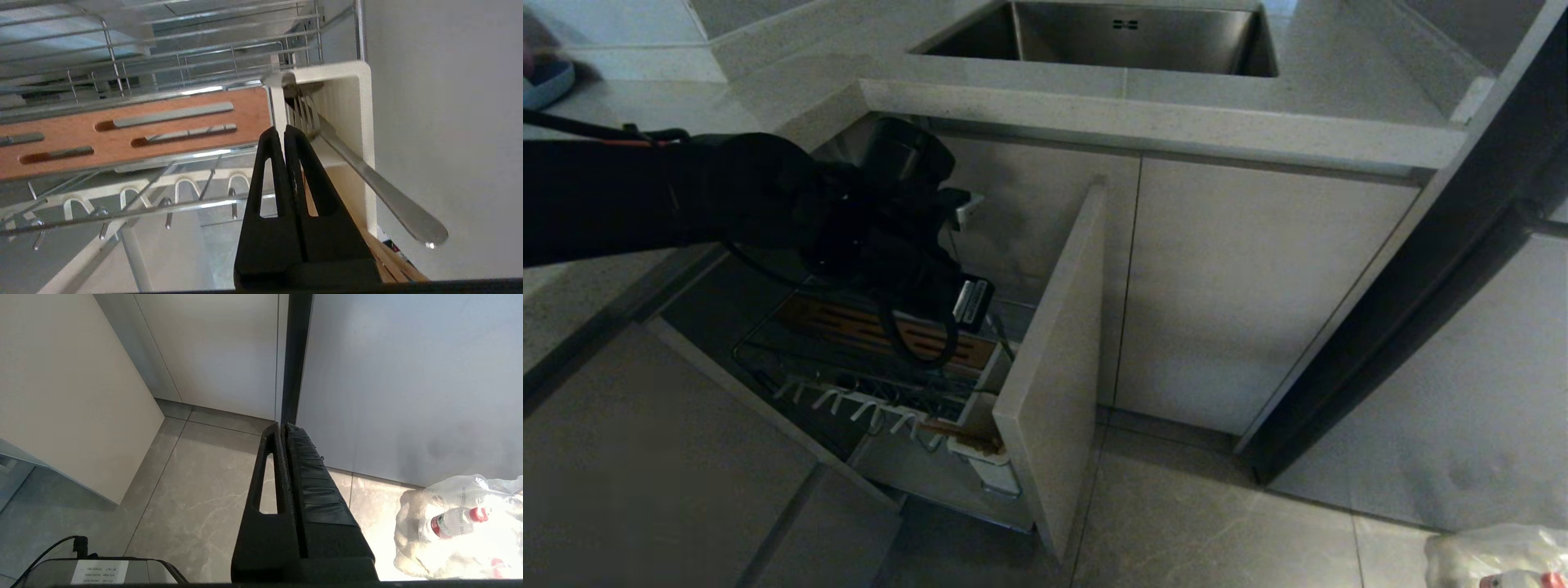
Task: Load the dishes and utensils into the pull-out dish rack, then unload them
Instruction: Take the spoon out of the cupboard
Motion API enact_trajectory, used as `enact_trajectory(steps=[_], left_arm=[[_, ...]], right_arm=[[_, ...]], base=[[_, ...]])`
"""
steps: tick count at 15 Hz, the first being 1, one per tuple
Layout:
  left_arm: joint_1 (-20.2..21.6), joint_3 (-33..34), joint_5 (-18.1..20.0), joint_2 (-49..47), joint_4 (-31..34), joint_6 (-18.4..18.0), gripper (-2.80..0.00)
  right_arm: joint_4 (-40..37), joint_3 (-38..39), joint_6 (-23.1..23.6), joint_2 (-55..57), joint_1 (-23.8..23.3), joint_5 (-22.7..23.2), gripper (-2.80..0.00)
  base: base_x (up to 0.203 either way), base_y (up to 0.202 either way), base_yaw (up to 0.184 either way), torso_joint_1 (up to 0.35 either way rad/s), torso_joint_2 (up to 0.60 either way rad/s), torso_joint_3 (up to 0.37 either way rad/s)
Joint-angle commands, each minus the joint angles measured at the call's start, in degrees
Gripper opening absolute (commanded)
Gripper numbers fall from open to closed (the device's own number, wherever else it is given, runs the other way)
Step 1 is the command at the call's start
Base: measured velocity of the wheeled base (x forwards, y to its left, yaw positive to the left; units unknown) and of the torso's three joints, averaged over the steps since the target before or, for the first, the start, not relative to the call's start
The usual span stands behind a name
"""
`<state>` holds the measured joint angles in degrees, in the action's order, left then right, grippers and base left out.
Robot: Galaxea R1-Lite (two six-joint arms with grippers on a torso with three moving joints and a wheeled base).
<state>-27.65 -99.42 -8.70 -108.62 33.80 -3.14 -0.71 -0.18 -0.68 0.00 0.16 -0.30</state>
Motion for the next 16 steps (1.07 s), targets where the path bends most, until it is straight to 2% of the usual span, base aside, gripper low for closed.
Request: enact_trajectory(steps=[1, 5, 6, 13, 16], left_arm=[[0.7, -1.4, 0.0, -2.0, 0.2, 0.0, -2.80], [1.2, -3.6, 0.0, -4.9, 0.2, 0.0, -2.80], [1.2, -3.7, 0.1, -4.9, 0.3, 0.0, 0.00], [1.0, -4.2, 0.1, -5.8, 0.3, 0.4, 0.00], [0.9, -4.1, 2.3, -7.5, -2.3, 0.4, 0.00]], right_arm=[[0.0, 0.0, 0.0, 0.1, 0.0, 0.0, -2.80], [0.0, 0.0, 0.0, 0.1, 0.0, 0.0, -2.80], [0.0, 0.0, 0.0, 0.1, 0.0, 0.0, -2.80], [0.0, 0.0, 0.0, 0.1, 0.0, 0.0, -2.80], [0.0, 0.0, 0.0, 0.1, 0.0, 0.0, -2.80]], base=[[0.000, 0.000, 0.000, 0.000, 0.00, 0.000], [0.000, 0.000, 0.000, 0.000, 0.00, 0.000], [0.000, 0.000, 0.000, 0.000, 0.00, 0.000], [0.000, 0.000, 0.000, 0.000, 0.00, 0.000], [0.000, 0.000, 0.000, 0.000, 0.00, 0.000]])
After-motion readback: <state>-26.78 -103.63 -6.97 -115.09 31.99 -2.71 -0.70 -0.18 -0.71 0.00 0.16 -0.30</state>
